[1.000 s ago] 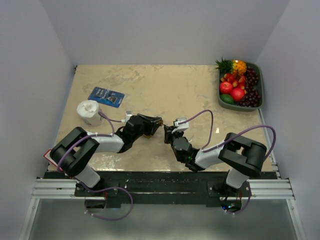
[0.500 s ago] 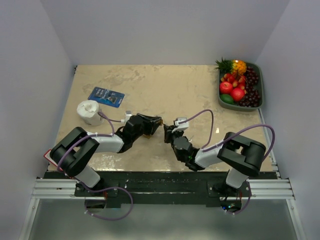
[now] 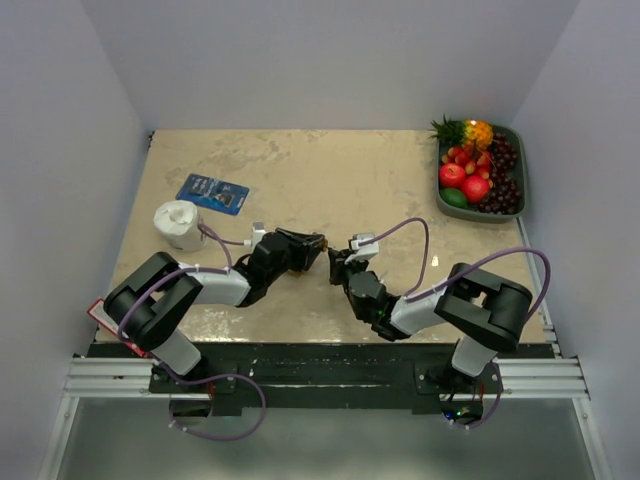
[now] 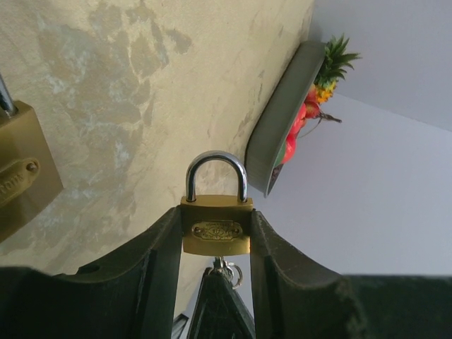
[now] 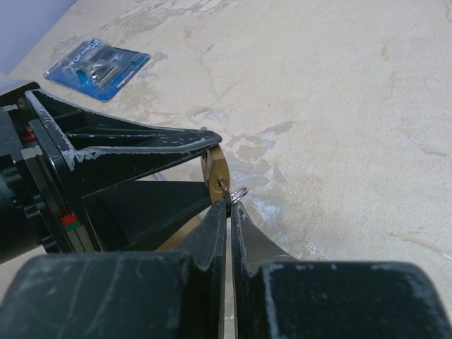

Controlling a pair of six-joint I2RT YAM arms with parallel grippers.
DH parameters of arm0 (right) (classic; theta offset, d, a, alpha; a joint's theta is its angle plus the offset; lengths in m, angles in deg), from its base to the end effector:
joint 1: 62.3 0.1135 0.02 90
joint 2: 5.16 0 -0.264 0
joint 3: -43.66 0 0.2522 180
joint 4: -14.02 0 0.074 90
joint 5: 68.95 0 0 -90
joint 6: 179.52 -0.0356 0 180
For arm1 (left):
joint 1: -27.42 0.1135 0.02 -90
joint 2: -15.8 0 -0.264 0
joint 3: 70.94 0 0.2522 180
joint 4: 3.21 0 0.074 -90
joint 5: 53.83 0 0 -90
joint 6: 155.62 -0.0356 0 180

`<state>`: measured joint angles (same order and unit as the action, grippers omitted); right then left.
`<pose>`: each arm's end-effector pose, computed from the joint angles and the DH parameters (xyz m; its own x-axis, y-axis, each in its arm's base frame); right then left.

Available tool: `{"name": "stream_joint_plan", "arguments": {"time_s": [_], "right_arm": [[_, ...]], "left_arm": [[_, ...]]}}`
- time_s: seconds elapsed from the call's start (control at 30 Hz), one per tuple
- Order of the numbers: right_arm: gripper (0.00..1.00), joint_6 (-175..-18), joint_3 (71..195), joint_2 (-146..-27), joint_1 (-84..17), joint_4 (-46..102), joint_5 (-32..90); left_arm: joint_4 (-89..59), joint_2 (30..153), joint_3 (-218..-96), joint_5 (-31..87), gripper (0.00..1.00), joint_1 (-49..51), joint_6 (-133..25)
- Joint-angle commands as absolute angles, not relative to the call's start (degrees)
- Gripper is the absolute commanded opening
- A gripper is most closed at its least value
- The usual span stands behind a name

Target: Unlock with the key

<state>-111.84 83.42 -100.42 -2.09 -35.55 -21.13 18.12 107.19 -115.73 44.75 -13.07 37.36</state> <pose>0.1633 0.2371 0.1582 -0.1657 0.2770 -0.9465 -0.2685 0.9108 0.3136 0.2304 -0.1897 0.1476 -0.4527 -0.8804 0.1411 -0.4375 0.0815 -0.8955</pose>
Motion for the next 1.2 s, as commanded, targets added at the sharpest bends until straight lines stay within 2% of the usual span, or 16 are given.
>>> {"name": "stream_joint_plan", "arguments": {"time_s": [0.0,0.43,0.9,1.17], "right_arm": [[0.00,-113.07,84.13,-101.75,-2.97,-38.23,-18.15],[0.00,-115.61,83.26,-101.14,-4.55,-38.76,-15.09],[0.00,-127.57,84.05,-94.37,-11.05,-26.02,-6.82],[0.00,-132.49,83.70,-92.09,-14.92,-24.17,-1.46]], "left_arm": [[26.09,106.85,-118.01,33.53,0.00,-18.02,38.27],[27.75,107.47,-118.37,33.09,0.00,-18.63,36.87],[34.00,108.08,-115.47,33.80,0.00,-18.63,32.56],[36.38,109.23,-115.11,32.83,0.00,-18.63,32.12]]}}
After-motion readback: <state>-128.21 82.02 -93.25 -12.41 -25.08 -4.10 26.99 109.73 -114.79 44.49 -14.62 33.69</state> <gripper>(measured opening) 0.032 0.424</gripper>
